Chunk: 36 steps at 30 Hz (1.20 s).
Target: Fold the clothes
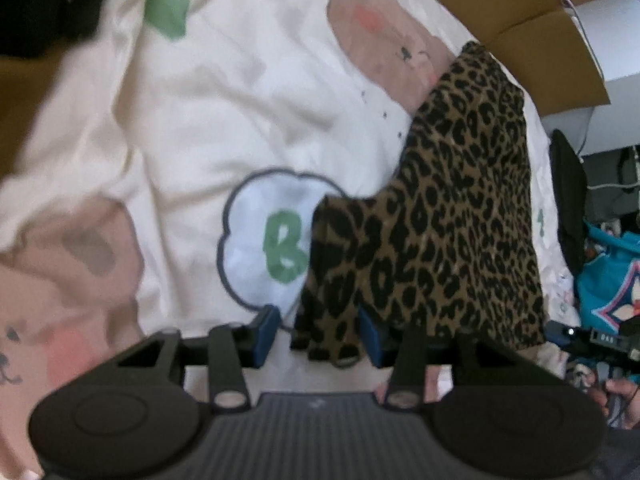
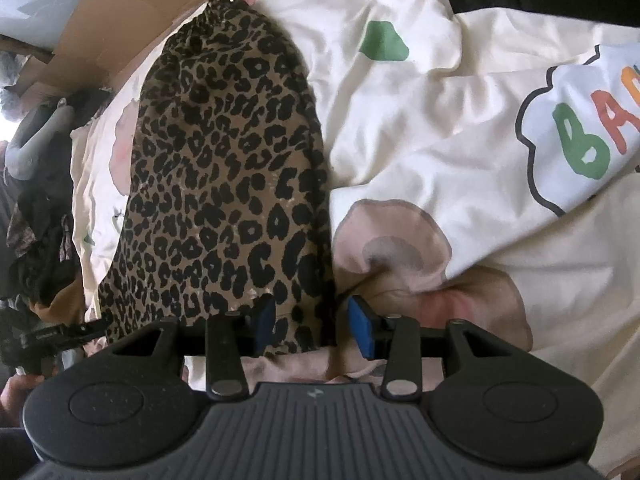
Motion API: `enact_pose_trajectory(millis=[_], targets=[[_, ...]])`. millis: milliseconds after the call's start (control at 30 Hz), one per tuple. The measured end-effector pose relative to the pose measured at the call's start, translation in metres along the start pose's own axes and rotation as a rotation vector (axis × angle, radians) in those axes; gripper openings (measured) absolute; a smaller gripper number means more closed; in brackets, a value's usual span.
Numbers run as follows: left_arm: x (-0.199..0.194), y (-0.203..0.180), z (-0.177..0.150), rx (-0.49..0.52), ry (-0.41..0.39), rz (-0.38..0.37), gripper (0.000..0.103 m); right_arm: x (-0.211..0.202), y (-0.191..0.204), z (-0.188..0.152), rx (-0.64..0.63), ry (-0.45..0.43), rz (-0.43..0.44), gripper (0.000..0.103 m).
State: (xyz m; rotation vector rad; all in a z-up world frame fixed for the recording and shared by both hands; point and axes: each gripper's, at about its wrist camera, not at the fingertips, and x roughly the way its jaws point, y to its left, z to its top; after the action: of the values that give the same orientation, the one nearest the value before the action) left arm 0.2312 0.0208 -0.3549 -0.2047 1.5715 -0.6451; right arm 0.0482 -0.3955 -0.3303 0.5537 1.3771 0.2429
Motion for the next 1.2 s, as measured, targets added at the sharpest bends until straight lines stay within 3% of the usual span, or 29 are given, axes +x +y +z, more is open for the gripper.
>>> enact_pose_trajectory(millis=[233, 400, 567, 900, 1200], targets=[[0.008, 0.012, -0.001, -0.052, -0.014, -0.061, 0.049, 0.0, 0.003, 0.0, -0.006, 0.007, -0.012, 0.053], [0.006, 0.005, 0.006, 0.03, -0.051, -0.082, 0.049, 0.003, -0.002, -0.001, 0.011, 0.01, -0.009, 0.053], [0.013, 0.008, 0.009, 0.032, -0.017, -0.122, 0.048, 0.007, -0.005, -0.001, 0.038, 0.009, 0.009, 0.053], [0.013, 0.028, 0.003, -0.067, -0.024, -0.165, 0.03, 0.014, -0.016, 0.005, 0.086, 0.006, 0.048, 0.053], [0.019, 0.026, 0.002, -0.095, -0.031, -0.147, 0.028, 0.029, -0.025, 0.002, 0.147, 0.051, 0.121, 0.052]])
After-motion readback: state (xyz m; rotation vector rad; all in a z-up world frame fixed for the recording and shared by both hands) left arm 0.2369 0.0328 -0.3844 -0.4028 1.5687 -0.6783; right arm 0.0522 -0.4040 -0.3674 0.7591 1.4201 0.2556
